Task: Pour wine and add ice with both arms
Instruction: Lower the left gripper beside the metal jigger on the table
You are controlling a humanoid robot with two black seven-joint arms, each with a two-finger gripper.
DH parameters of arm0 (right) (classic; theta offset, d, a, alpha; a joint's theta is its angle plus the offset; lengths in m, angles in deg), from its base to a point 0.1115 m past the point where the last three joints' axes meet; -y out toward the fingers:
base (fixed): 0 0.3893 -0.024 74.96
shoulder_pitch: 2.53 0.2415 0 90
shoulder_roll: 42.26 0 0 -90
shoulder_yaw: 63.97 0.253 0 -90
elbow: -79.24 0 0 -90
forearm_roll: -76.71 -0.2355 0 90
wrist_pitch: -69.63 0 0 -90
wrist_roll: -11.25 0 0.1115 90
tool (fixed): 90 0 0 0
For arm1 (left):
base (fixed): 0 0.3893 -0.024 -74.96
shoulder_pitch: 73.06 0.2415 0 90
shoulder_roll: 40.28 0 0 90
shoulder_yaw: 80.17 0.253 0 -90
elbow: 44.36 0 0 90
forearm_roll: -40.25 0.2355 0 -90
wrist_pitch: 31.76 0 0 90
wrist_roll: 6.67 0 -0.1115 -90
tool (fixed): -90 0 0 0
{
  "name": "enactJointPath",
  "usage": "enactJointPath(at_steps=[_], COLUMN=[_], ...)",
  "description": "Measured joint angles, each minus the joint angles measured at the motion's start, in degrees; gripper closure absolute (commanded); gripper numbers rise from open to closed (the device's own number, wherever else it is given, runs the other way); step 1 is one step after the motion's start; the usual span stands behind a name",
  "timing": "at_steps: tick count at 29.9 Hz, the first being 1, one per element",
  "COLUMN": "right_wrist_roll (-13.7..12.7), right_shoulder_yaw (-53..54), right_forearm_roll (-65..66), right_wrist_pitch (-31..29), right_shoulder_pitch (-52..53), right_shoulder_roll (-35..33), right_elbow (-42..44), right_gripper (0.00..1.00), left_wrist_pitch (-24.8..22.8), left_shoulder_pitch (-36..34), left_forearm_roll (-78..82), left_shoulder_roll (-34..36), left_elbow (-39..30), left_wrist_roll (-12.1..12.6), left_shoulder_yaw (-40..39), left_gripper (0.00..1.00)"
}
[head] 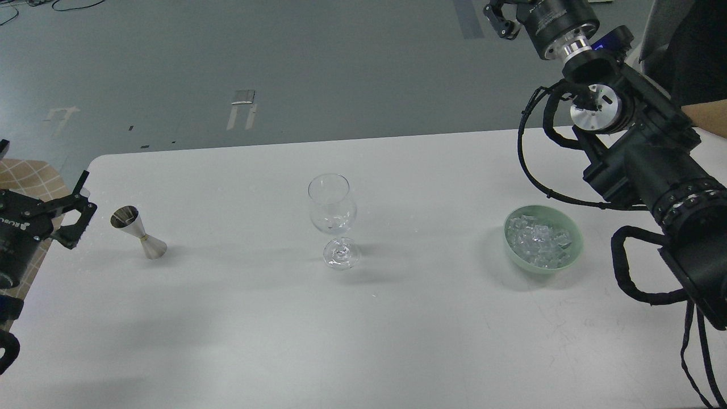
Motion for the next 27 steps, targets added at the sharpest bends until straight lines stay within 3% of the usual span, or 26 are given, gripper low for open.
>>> enactJointPath(at_steps=[7,15,27], right_wrist_roll=[-0.28,-0.44,-0.74], right_shoulder_yaw=[-0.12,-0.13,-2.01], right_forearm_roll=[0.00,-0.01,-0.02], right_wrist_pitch=[0.00,0.00,0.00], right_shoulder_pitch=[-0.46,-0.24,-0.17], right_shoulder_roll=[0.07,0.40,0.36], right_elbow=[0.08,0.10,0.15], right_gripper=[0.00,0.00,0.00], left_wrist_pitch=[3.06,5.46,1.72], left_shoulder_pitch=[6.62,5.28,-4.07], left_forearm_roll=[-0.05,0.79,4.08], left_shoulder_roll=[-12.46,-19.11,-22.59], left_elbow=[-1.57,1.03,17.17], left_wrist_roll=[4.18,5.03,5.21], left_shoulder_yaw=[-3.65,-3.00,-1.84], left_gripper=[0.04,0.03,0.02])
